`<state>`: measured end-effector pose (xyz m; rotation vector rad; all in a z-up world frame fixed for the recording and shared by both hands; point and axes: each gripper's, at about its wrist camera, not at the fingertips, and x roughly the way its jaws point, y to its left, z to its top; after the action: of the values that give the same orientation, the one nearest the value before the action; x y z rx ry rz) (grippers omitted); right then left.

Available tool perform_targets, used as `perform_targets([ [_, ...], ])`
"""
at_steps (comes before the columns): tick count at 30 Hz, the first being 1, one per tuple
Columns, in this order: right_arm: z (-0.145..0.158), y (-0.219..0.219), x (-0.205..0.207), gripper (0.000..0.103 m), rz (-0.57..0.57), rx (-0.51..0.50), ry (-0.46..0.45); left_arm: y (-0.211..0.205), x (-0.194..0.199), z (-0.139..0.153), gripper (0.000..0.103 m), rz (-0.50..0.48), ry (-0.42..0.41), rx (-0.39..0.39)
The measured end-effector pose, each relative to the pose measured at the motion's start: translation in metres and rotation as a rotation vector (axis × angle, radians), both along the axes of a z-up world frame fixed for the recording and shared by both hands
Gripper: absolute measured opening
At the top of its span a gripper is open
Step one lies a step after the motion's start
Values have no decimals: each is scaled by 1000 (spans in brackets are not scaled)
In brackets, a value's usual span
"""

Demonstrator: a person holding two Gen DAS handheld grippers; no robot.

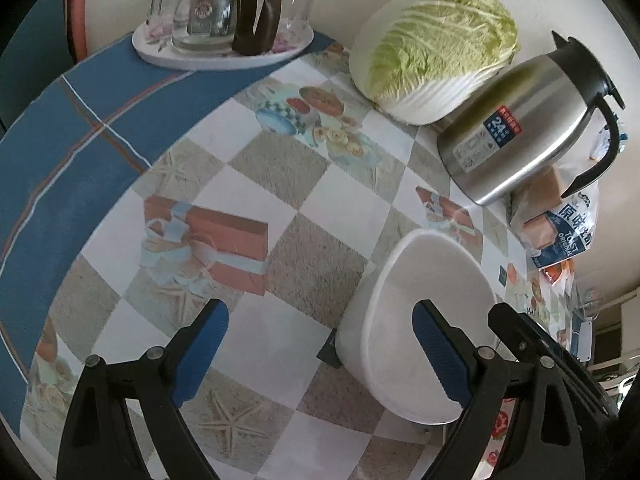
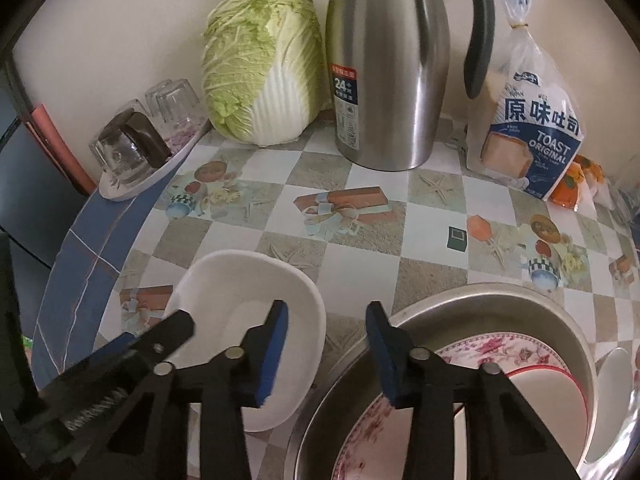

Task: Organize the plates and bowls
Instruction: 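Close both tools on the white square bowl rim, then lift the white square bowl with both tools and carry it over the basin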

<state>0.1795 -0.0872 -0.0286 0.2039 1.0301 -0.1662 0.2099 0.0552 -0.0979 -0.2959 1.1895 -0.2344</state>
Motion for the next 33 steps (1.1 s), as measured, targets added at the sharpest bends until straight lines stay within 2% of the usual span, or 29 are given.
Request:
perform_targets([
  [2, -2, 0, 2, 37, 3, -3, 10, -3, 0, -2, 86, -12, 8, -5],
  [5, -7, 0, 4, 31, 12, 10, 25, -6, 0, -7, 71, -14, 31, -15],
  [7, -9, 2, 6, 30, 22, 6, 33, -8, 1, -12, 59, -25, 50, -31],
  [9, -13, 6, 8, 25, 37, 7, 43, -10, 1, -15, 40, -29, 65, -38],
  [12, -16, 11, 9, 22, 51, 5, 53, -8, 1, -19, 30, -17, 84, -75],
  [15, -18, 14, 10, 22, 61, 8, 58, -5, 0, -17, 21, 3, 79, -63],
  [22, -29, 33, 10, 18, 110, 16, 93, 15, -1, -16, 13, 51, 91, -62],
  [27, -31, 47, 9, 18, 137, 7, 95, 21, -3, -14, 12, 28, 88, -40],
  [33, -8, 52, 0, 18, 147, 8, 39, 28, -9, 17, 13, 5, 13, -53],
])
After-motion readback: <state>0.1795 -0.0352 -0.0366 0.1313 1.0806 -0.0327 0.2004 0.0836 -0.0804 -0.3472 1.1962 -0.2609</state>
